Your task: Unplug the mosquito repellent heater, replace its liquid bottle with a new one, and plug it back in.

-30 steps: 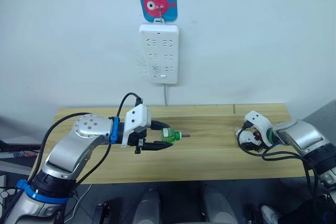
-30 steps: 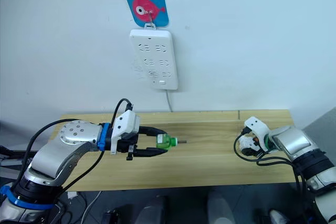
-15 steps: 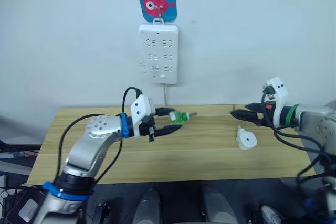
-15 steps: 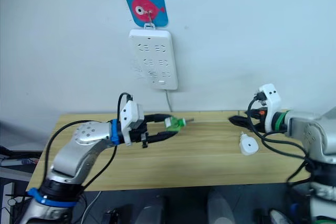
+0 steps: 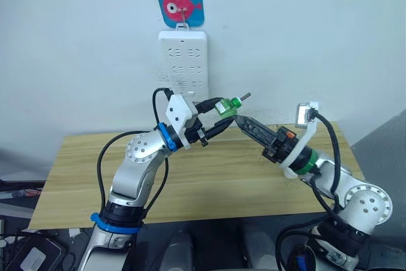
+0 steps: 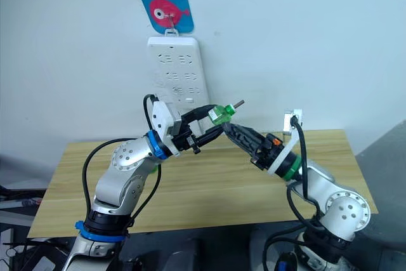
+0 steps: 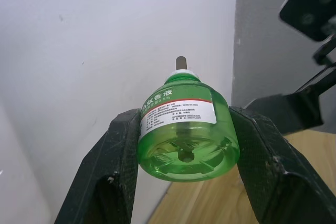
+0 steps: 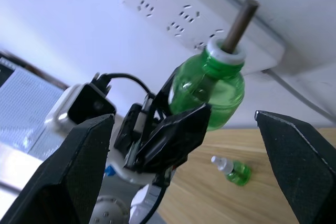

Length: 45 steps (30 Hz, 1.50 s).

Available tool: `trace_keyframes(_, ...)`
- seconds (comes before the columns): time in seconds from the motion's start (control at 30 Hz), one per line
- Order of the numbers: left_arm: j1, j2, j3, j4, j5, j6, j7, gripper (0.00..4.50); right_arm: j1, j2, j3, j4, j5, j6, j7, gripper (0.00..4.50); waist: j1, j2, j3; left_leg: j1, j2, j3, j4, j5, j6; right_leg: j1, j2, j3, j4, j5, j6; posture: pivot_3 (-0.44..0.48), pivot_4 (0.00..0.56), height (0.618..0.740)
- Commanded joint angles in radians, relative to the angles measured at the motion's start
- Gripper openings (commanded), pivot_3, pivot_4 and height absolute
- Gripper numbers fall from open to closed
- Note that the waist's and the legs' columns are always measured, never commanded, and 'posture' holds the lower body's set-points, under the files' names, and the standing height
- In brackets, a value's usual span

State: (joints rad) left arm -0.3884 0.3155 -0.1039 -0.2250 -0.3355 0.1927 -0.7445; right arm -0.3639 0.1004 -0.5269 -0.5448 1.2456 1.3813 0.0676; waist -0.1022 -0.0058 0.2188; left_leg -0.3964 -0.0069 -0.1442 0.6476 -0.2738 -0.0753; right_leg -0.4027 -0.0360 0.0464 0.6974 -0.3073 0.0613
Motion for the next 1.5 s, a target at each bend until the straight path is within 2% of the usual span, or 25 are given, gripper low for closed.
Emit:
trace_keyframes(0.03, 0.004, 0.005, 0.000, -0.046, -0.020, -0.012, -0.014, 2.25, -0.006, -0.010, 0.048, 0.014, 0.069, -0.092, -0.061, 4.50, -0.001, 0.000, 0.000, 0.000, 0.000, 0.000, 0.000, 0.000, 0.000, 0.000, 0.000, 0.000, 0.000, 0.000, 0.000, -0.104, 0.202, 0.740)
trace_keyframes(0.4, 0.017, 0.002, -0.015, -0.085, -0.028, 0.012, -0.010, 2.25, -0.021, -0.052, 0.212, 0.110, 0.114, -0.308, -0.109, 4.50, -0.011, 0.000, 0.000, 0.000, 0.000, 0.000, 0.000, 0.000, 0.000, -0.001, 0.000, 0.000, 0.000, 0.000, 0.000, -0.100, 0.197, 0.740)
trace_keyframes(0.47, 0.017, 0.002, -0.018, -0.088, -0.025, 0.012, -0.006, 2.25, -0.025, -0.052, 0.236, 0.123, 0.123, -0.335, -0.112, 4.14, -0.012, 0.000, 0.000, 0.000, 0.000, 0.000, 0.000, 0.000, 0.000, -0.001, 0.000, 0.000, 0.000, 0.000, 0.000, -0.095, 0.196, 0.740)
trace_keyframes(0.53, 0.017, 0.004, -0.019, -0.090, -0.024, 0.012, -0.005, 2.25, -0.024, -0.059, 0.252, 0.132, 0.136, -0.358, -0.114, 3.59, -0.012, 0.000, 0.000, 0.000, 0.000, 0.000, 0.000, 0.000, 0.000, -0.001, 0.000, 0.000, 0.000, 0.000, 0.000, -0.091, 0.196, 0.740)
trace_keyframes(0.77, 0.029, 0.029, -0.015, -0.106, -0.044, 0.026, -0.030, 2.25, -0.009, -0.104, 0.273, 0.154, 0.262, -0.413, -0.139, 1.02, -0.011, 0.000, 0.000, -0.001, 0.000, 0.000, 0.000, 0.000, 0.000, -0.001, 0.000, 0.000, 0.000, 0.000, 0.000, -0.085, 0.194, 0.740)
trace_keyframes(0.8, 0.031, 0.034, -0.016, -0.109, -0.046, 0.025, -0.033, 2.25, -0.008, -0.111, 0.275, 0.156, 0.290, -0.420, -0.145, 0.86, -0.012, 0.000, 0.000, -0.001, 0.000, 0.000, 0.000, 0.000, 0.000, -0.001, 0.000, 0.000, 0.000, 0.000, 0.000, -0.085, 0.195, 0.740)
trace_keyframes(1.0, 0.028, 0.034, -0.007, -0.106, -0.033, 0.017, -0.010, 2.25, 0.009, -0.163, 0.332, 0.146, 0.391, -0.436, -0.164, 0.87, -0.010, 0.000, 0.000, -0.001, 0.000, 0.000, 0.000, 0.000, 0.000, -0.001, 0.000, 0.000, 0.000, 0.000, 0.000, -0.082, 0.194, 0.740)
trace_keyframes(1.07, 0.027, 0.044, -0.006, -0.104, -0.037, 0.044, -0.011, 3.01, 0.013, -0.179, 0.349, 0.141, 0.398, -0.448, -0.166, 0.87, -0.011, 0.000, 0.000, -0.001, 0.000, 0.000, 0.000, 0.000, 0.000, -0.001, 0.000, 0.000, 0.000, 0.000, 0.000, -0.080, 0.196, 0.740)
trace_keyframes(1.13, 0.040, 0.080, -0.008, -0.110, -0.040, 0.043, -0.054, 3.53, 0.012, -0.203, 0.352, 0.143, 0.381, -0.469, -0.166, 0.87, -0.011, 0.000, 0.000, -0.001, 0.000, 0.000, 0.000, 0.000, 0.000, -0.001, 0.000, 0.000, 0.000, 0.000, 0.000, -0.078, 0.198, 0.740)
trace_keyframes(1.23, 0.073, 0.161, 0.005, -0.121, -0.056, 0.080, -0.109, 4.44, 0.014, -0.282, 0.351, 0.159, 0.297, -0.479, -0.130, 0.87, -0.012, 0.000, 0.000, -0.001, 0.001, 0.000, -0.001, 0.000, 0.000, -0.001, 0.001, 0.000, 0.000, 0.000, 0.000, -0.082, 0.202, 0.740)
trace_keyframes(1.3, 0.120, 0.262, 0.021, -0.138, -0.080, 0.126, -0.184, 4.50, 0.020, -0.362, 0.351, 0.171, 0.170, -0.503, -0.074, 0.87, -0.011, 0.000, 0.000, -0.001, 0.000, 0.001, -0.001, 0.000, 0.000, -0.001, 0.001, 0.001, 0.000, 0.000, 0.000, -0.070, 0.211, 0.740)
trace_keyframes(1.4, 0.171, 0.370, 0.031, -0.182, -0.126, 0.207, -0.246, 4.50, 0.027, -0.480, 0.420, 0.202, -0.099, -0.593, 0.053, 0.87, -0.010, 0.000, 0.000, -0.001, 0.000, 0.001, -0.002, 0.000, 0.000, -0.002, 0.001, 0.001, -0.001, 0.000, 0.000, -0.056, 0.214, 0.740)
trace_keyframes(1.5, 0.204, 0.434, 0.029, -0.220, -0.161, 0.255, -0.288, 4.50, 0.023, -0.587, 0.590, 0.323, -0.492, -0.839, 0.211, 0.87, -0.004, 0.000, 0.000, -0.001, 0.001, 0.001, -0.001, 0.000, 0.000, -0.002, 0.001, 0.001, -0.001, -0.001, 0.000, -0.048, 0.221, 0.740)
